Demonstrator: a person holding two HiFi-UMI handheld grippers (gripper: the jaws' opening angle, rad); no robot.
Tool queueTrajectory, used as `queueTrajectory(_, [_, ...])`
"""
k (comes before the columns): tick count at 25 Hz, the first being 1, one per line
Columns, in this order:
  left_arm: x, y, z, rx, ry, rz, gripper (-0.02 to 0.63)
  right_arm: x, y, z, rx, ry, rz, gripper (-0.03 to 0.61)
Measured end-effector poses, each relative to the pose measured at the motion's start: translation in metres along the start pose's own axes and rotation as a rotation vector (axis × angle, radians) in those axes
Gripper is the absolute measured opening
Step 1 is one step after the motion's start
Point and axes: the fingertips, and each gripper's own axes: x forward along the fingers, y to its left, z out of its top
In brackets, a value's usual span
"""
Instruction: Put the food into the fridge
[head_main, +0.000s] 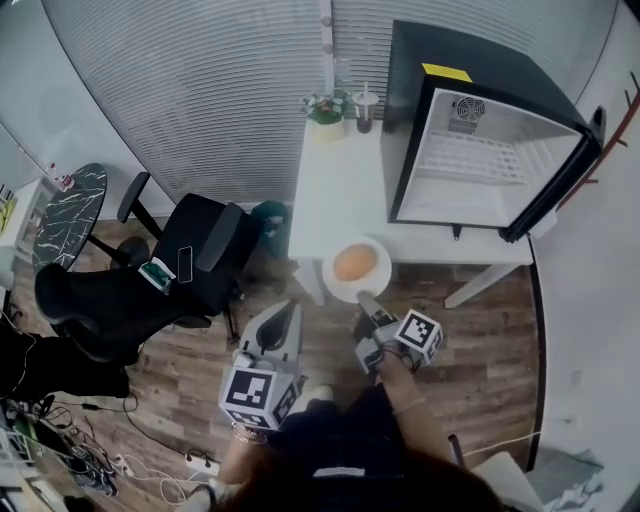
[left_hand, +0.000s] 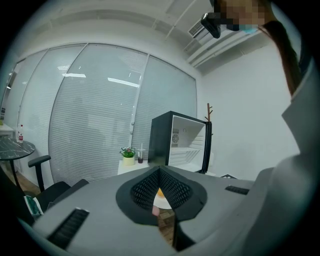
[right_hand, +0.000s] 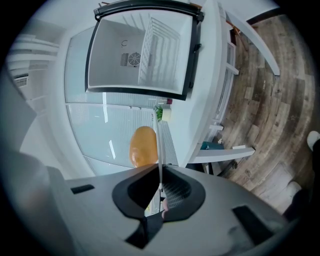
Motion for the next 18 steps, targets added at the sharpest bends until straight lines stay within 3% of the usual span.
queueTrajectory(18, [0.03, -0.073, -0.007, -0.003, 0.012, 0.033, 0.012, -0.048, -0.012, 0.059, 0.004, 0.045, 0.007, 0.014])
